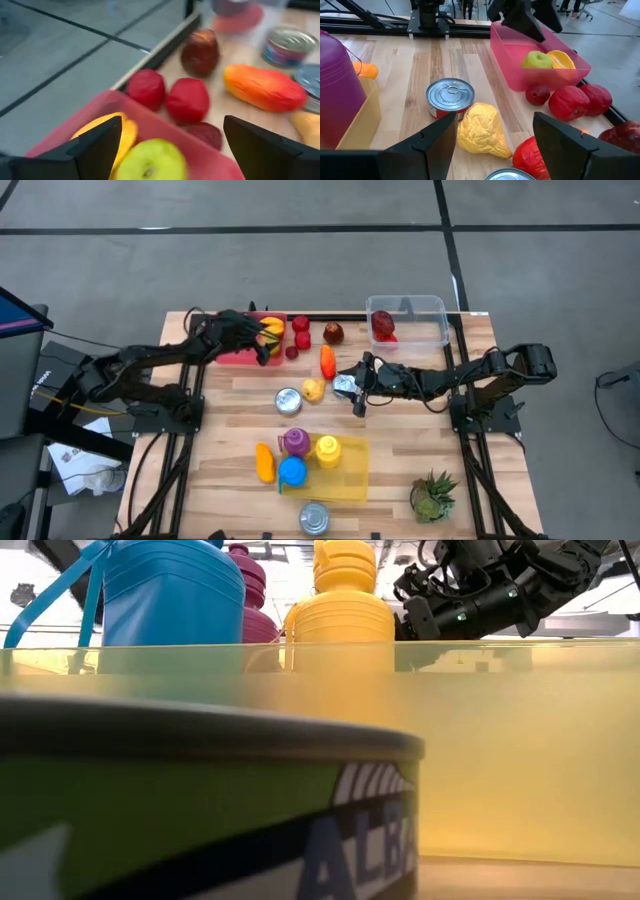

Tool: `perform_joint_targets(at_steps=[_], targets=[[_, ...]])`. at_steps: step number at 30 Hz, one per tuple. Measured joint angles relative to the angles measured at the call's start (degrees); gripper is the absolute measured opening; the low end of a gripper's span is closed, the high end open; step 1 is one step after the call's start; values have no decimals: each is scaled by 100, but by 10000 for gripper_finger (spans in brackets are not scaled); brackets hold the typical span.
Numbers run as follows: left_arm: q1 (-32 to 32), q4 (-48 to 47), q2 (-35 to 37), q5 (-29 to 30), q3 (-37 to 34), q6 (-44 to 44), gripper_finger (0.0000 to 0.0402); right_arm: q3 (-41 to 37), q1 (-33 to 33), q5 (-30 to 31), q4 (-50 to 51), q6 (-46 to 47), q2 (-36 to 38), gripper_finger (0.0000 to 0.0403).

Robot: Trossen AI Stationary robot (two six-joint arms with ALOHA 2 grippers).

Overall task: Pick & Place Food Item
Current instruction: Put the bottom red apple into the red bin

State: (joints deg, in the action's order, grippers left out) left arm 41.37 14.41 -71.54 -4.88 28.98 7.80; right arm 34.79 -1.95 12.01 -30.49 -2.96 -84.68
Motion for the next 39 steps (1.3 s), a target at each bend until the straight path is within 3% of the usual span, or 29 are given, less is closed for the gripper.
perform_joint_targets(at_steps=[5, 9, 13, 21, 30, 39], targets=[[-264, -1041, -448, 0, 894, 532, 336, 0, -14, 1, 10, 2, 0, 249], [-218, -1349, -1007, 15, 1526, 660, 335, 0, -12, -10, 31, 60, 0, 249], [-168, -1368, -1627, 15, 2022, 378, 335, 0, -12, -13, 79, 134, 0, 249], [-204, -2438, -2477, -241, 3035, -375, 335, -2, -45, -13, 186, 305, 0, 249], [-213, -2816, -2622, -905, 3444, -1017, 335, -2, -38, -15, 198, 365, 0, 249], [-237, -3043, -3059, -906, 3711, -1283, 335, -2, -36, -18, 240, 358, 0, 249]])
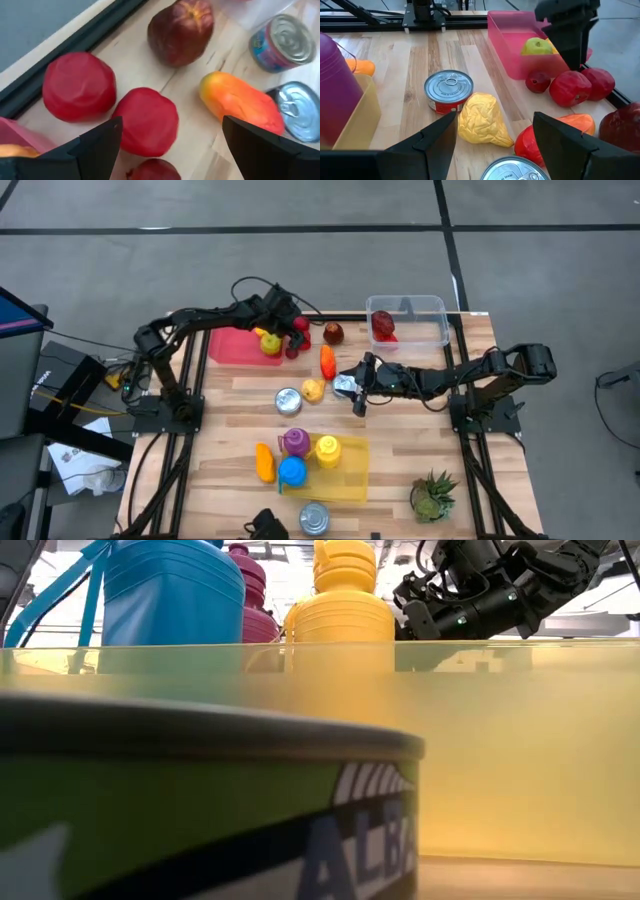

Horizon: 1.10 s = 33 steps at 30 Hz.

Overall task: Pick & Place Food Item
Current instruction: Put the bottom red apple into the red bin

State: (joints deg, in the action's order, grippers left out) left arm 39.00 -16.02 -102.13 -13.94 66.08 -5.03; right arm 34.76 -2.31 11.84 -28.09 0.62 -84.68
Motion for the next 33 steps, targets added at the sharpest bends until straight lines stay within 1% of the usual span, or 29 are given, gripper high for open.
perform_joint_targets(at_steps=[4, 9, 20, 23, 25, 27, 33], targets=[[-12, -369, -324, 142, 277, -1, 335, 0, 2, 0, 20, 0, 0, 249], [-78, -610, -591, 583, 524, 147, 335, 0, 2, -1, 23, -15, 0, 249], [-265, -672, -632, 847, 527, 369, 335, 0, 2, -4, 25, -57, 0, 249], [-321, -676, -636, 856, 527, 520, 328, 0, 2, -4, 25, -57, 0, 249], [-368, -653, -658, 959, 527, 613, 315, 0, 2, -4, 25, -57, 0, 249], [-404, -661, -697, 1067, 520, 633, 293, 0, 2, -4, 25, -57, 0, 249], [-533, -604, -734, 1217, 529, 851, 198, 0, 2, -4, 61, -56, 0, 249]])
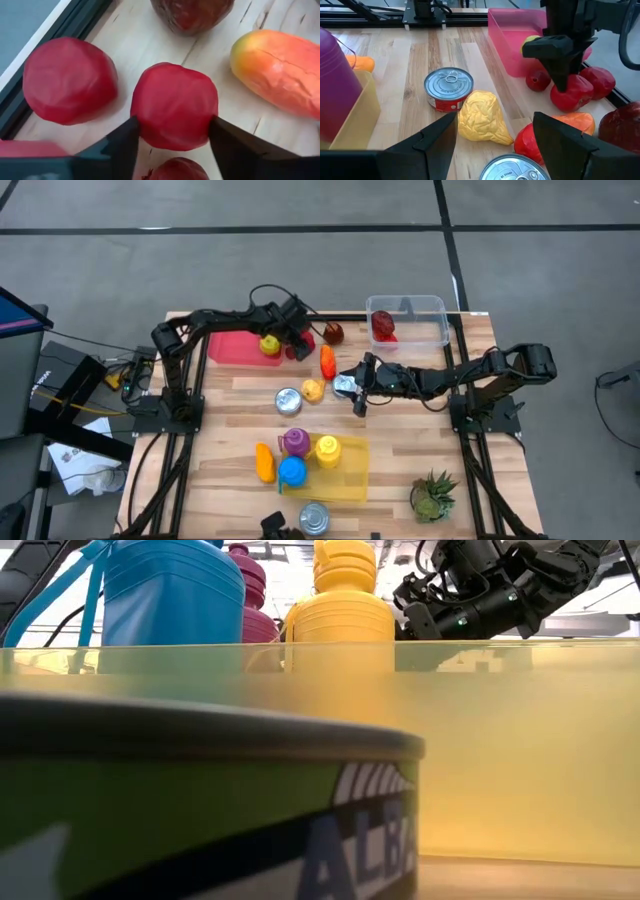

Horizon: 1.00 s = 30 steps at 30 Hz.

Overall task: Pick & Place Food Item
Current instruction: Put the bottom red apple into the red bin

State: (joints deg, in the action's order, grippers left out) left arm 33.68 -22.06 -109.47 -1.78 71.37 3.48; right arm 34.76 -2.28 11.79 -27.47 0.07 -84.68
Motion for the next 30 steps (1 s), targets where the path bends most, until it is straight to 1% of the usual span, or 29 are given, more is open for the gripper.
perform_joint_targets(at_steps=[2, 4, 7, 11, 16, 20, 24, 26, 28, 30], targets=[[-42, -17, 25, 98, -3, 69, 170, 0, 0, 0, 14, 1, 0, 249], [-80, -15, 28, 141, -4, 77, 156, 0, 0, 0, 14, 1, 0, 249], [-121, -23, 35, 145, -4, 90, 150, 0, 0, 2, 14, 1, 0, 249], [-200, -37, 55, 326, -4, 93, 148, 0, 0, 2, 15, 1, 0, 249], [-259, -157, 269, 358, -22, 97, 143, 0, 0, 2, 27, 1, 0, 249], [-256, -179, 614, 454, -20, 97, 143, 0, 0, 2, 45, 1, 0, 249], [-246, -175, 1164, 574, -64, 101, 140, 0, 0, 2, 49, 1, 0, 249], [-241, 71, 1535, 565, -303, 101, 138, 0, 0, 2, 49, 1, 0, 249], [-241, 503, 1964, 433, -706, 101, 138, 0, 2, 2, 54, 1, 0, 249], [-223, 1222, 2429, 211, -1228, 87, 138, 0, 0, 2, 52, -1, 0, 249]])
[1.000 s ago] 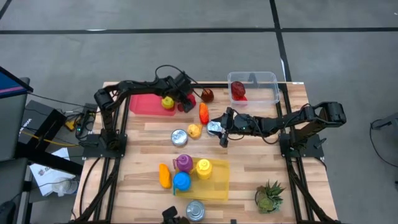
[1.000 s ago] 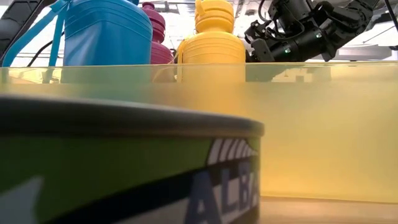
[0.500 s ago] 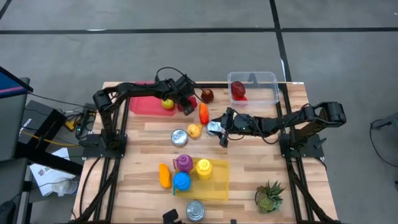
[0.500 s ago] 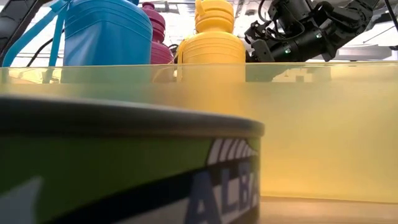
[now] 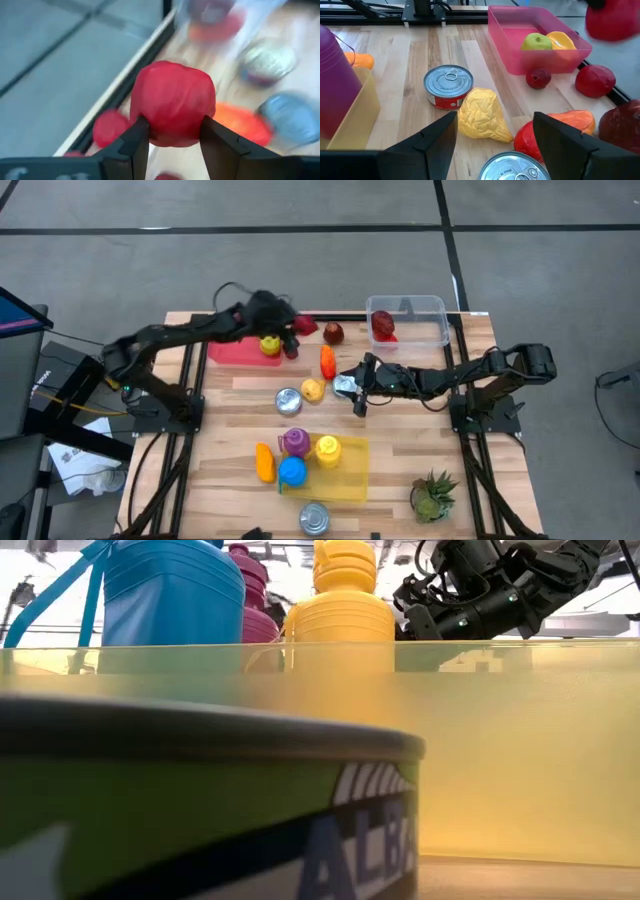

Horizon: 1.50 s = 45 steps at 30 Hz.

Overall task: Pick & Place Food Item
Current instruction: Put the bottom red apple into the red bin, then put the dark red apple into the transparent bin

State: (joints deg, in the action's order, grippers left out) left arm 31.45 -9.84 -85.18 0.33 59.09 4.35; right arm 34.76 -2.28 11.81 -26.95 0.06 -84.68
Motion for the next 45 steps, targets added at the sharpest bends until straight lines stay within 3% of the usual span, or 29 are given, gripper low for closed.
perform_joint_targets(at_steps=[8, 16, 22, 30, 33, 36, 45], targets=[[235, 2309, 1789, -355, -2300, -630, 134, 0, 0, 0, -13, 0, 0, 249], [803, 2494, 2812, 276, -3615, -1409, 133, 0, 0, 0, -38, 0, 0, 249], [1123, 1864, 2839, 1167, -3751, -1563, 130, 0, 0, 2, -56, 0, 0, 249], [1361, 1047, 2576, 1118, -3751, -1676, 129, 0, 0, 2, -53, 0, 0, 249], [1361, 1077, 2488, 759, -3751, -1560, 137, 0, 0, 2, -49, 0, 0, 249], [1361, 1083, 2473, 497, -3751, -1527, 164, 0, 0, 2, -30, 0, 0, 249], [1359, 1077, 2473, 473, -3748, -1364, 296, 0, 0, 2, -1, -3, 0, 249]])
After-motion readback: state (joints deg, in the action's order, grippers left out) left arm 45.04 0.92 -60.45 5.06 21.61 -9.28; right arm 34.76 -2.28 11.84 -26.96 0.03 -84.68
